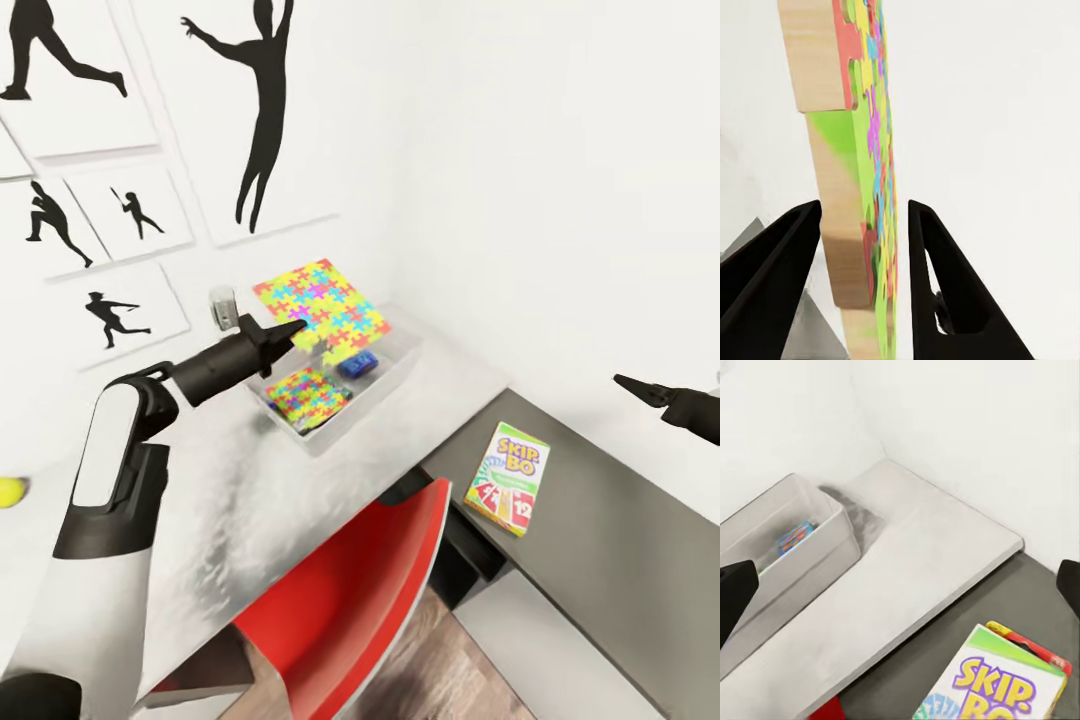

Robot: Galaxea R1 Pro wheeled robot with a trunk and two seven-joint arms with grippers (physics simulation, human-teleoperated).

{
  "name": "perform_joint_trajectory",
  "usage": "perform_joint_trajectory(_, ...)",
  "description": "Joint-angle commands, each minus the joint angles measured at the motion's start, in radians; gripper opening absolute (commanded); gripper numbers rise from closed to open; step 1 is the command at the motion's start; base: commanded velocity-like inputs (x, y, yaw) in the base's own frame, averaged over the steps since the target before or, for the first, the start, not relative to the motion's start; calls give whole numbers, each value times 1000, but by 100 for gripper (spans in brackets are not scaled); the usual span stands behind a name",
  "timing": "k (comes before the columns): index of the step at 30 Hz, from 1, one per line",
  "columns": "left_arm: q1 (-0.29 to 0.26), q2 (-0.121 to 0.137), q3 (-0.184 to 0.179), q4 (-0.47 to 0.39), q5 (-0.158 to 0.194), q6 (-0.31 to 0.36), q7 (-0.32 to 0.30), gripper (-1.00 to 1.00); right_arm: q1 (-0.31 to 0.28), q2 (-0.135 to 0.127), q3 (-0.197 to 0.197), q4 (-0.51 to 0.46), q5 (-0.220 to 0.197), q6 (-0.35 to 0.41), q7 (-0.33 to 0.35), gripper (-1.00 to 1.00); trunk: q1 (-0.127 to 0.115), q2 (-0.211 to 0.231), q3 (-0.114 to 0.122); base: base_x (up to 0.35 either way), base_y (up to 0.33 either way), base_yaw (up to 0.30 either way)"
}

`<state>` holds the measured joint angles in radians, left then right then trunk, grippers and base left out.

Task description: Put all the toys in the child's room - the three board games (two on the bed and one on the table), the two jigsaw puzzles on the table, and the tennis ball on the table - inside the toy box on the table in the child's room.

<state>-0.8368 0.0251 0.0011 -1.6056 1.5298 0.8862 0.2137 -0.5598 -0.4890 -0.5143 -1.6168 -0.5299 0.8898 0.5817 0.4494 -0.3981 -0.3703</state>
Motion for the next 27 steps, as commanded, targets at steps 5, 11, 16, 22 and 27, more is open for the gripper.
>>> perform_joint_trajectory(5, -22, 18, 5, -2, 46, 4, 113, -100, -2, 0, -1, 0, 1, 6, 4, 100, 1, -2, -2, 0, 0, -295)
perform_joint_trajectory(11, 12, 137, 93, -2, 178, 5, 178, -100, -2, 0, -1, 1, 1, 6, 3, 100, 1, -2, -2, 0, 0, -295)
perform_joint_trajectory(16, 59, 206, 182, -2, 203, 6, 68, -100, -2, 1, -1, 0, 1, 6, 3, 100, 1, -2, -2, 0, 0, -228)
perform_joint_trajectory(22, 62, 219, 190, -2, 204, 7, 58, -100, -2, 1, -4, 0, 1, 7, 3, 100, 1, -2, -2, 38, 0, -40)
perform_joint_trajectory(27, 73, 229, 192, -2, 204, 5, 55, -100, -2, 2, -5, 1, 1, 7, 3, 100, 1, -2, -2, 89, 0, -196)
